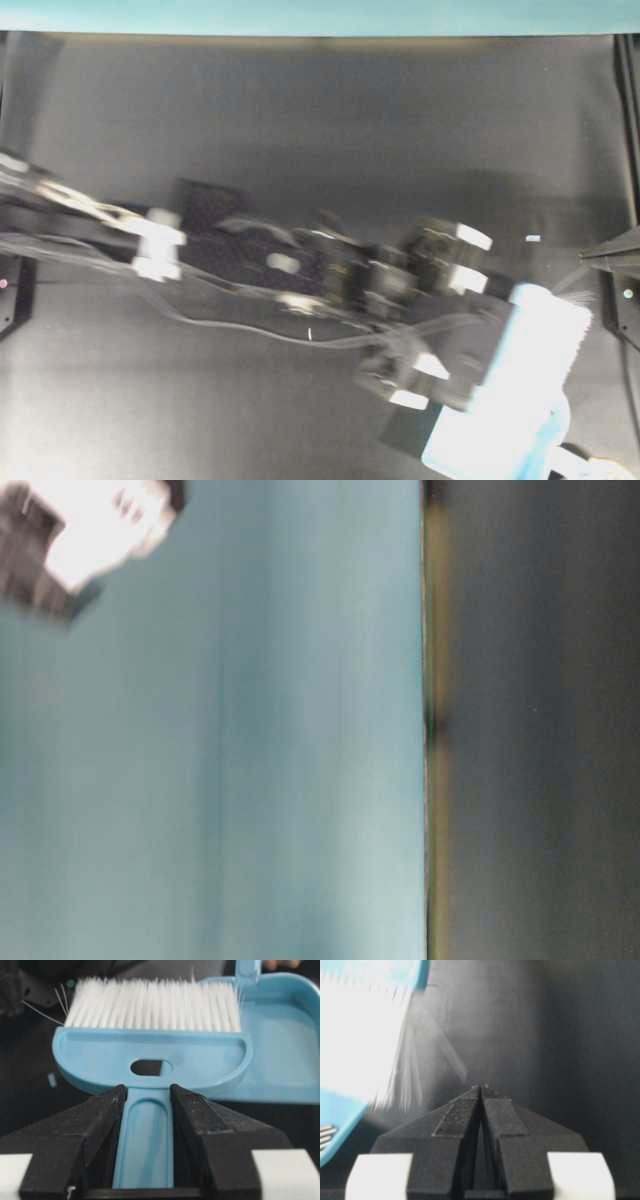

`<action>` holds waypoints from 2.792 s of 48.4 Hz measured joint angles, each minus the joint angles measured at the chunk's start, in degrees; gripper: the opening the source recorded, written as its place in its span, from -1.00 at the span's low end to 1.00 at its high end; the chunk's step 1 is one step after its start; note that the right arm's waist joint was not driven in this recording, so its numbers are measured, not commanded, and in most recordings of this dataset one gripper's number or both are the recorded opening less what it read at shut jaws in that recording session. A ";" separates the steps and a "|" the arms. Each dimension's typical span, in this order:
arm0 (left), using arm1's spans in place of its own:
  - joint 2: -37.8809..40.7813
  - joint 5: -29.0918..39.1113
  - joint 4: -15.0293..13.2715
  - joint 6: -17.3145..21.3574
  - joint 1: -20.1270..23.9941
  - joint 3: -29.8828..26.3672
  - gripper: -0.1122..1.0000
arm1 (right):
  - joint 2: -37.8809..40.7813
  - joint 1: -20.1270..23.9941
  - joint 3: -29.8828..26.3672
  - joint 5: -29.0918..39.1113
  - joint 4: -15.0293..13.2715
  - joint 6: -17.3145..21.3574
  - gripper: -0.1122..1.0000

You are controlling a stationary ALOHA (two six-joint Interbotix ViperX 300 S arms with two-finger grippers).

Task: Hold the dustpan with a person, while the left arm uses a hand brush to gather the screws into the dustpan.
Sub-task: 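Sweep the brush toward the dustpan, pushing screws into it, then lift the brush and pull it back left away from the dustpan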

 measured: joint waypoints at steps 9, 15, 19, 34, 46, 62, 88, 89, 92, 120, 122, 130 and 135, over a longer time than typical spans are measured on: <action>-7.29 -7.56 0.09 -4.83 1.32 14.06 -0.25 | -0.18 0.00 0.00 0.00 0.00 0.00 -0.80; -10.99 -11.60 0.00 -8.35 2.29 22.06 -0.25 | -0.18 0.00 0.00 0.00 0.00 0.00 -0.80; -14.15 -13.10 0.09 -10.02 2.55 27.51 -0.25 | -0.18 0.00 0.00 0.00 0.00 0.00 -0.80; -20.57 -13.80 0.00 -13.01 2.72 41.04 -0.25 | -0.44 0.00 0.00 0.00 0.00 0.00 -0.80; -23.38 -14.85 0.09 -13.62 2.72 46.76 -0.25 | -0.44 0.00 0.00 0.00 0.00 0.00 -0.80; -25.31 -22.41 0.09 -13.36 3.25 51.59 -0.25 | -0.53 0.00 0.09 0.00 0.00 0.00 -0.80; -16.52 -36.39 0.09 -13.01 2.81 51.68 -0.25 | -0.62 0.00 0.00 0.00 0.00 0.00 -0.80; -16.17 -36.56 0.00 -13.01 2.72 51.59 -0.25 | -0.62 0.00 0.09 0.00 0.00 0.00 -0.80; -14.94 -37.09 0.00 -13.01 2.64 51.59 -0.25 | -0.62 0.00 0.09 0.00 0.00 0.00 -0.80; -12.22 -39.37 0.09 -13.01 2.20 51.42 0.63 | -0.70 0.00 0.09 0.00 0.00 0.00 -0.80; -12.30 -39.37 0.09 -13.01 2.20 51.42 0.63 | -0.70 0.00 0.09 0.00 0.00 0.00 -0.80; -12.57 -39.29 0.00 -13.01 2.29 51.42 0.63 | -0.70 0.00 0.00 0.00 0.00 0.00 -0.80; -14.41 -39.37 0.00 -12.92 2.64 51.42 0.63 | -0.70 0.00 0.09 0.09 0.00 0.00 -0.80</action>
